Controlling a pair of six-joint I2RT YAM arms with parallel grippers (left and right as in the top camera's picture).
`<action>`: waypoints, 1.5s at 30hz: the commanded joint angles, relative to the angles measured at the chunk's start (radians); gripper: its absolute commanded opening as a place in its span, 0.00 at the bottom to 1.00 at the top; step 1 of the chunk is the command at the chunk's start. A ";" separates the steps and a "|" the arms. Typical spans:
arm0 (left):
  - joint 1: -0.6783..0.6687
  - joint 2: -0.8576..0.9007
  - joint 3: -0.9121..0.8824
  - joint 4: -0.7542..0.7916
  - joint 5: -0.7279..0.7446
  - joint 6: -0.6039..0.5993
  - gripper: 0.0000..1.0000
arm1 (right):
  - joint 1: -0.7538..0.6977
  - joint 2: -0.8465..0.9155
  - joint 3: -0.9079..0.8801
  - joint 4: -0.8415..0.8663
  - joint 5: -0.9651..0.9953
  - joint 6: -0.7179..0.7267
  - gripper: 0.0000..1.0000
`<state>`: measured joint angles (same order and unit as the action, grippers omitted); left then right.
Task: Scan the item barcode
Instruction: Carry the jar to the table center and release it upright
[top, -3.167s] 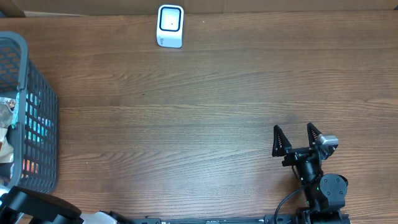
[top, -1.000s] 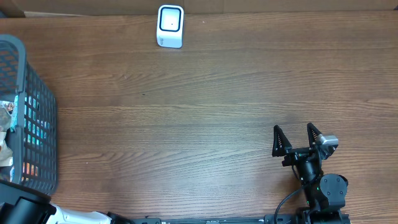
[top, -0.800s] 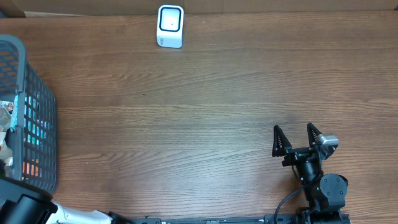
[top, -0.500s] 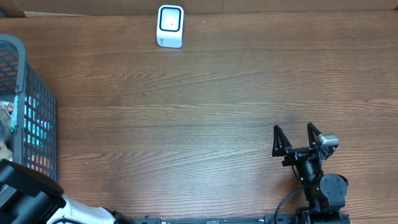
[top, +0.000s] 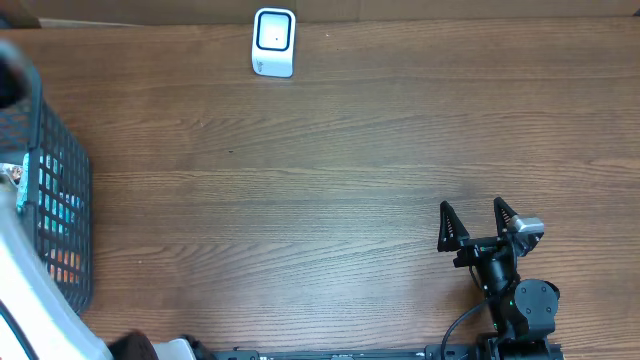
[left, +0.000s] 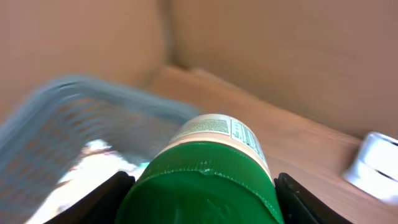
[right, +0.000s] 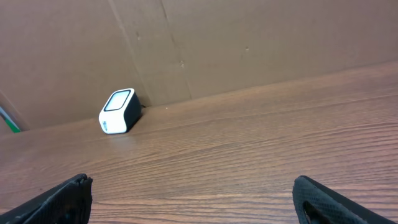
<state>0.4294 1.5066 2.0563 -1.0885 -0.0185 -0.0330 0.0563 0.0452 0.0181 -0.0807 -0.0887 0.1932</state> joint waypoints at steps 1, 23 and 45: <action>-0.172 -0.038 0.021 -0.062 0.056 -0.027 0.28 | 0.006 -0.002 -0.010 0.004 0.008 -0.004 1.00; -0.872 0.455 -0.268 -0.075 0.057 -0.141 0.31 | 0.006 -0.002 -0.010 0.004 0.008 -0.004 1.00; -0.994 0.635 -0.238 0.083 -0.014 -0.200 1.00 | 0.006 -0.002 -0.010 0.004 0.008 -0.004 1.00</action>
<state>-0.5678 2.1471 1.7866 -1.0004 -0.0105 -0.2153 0.0563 0.0460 0.0181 -0.0799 -0.0887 0.1936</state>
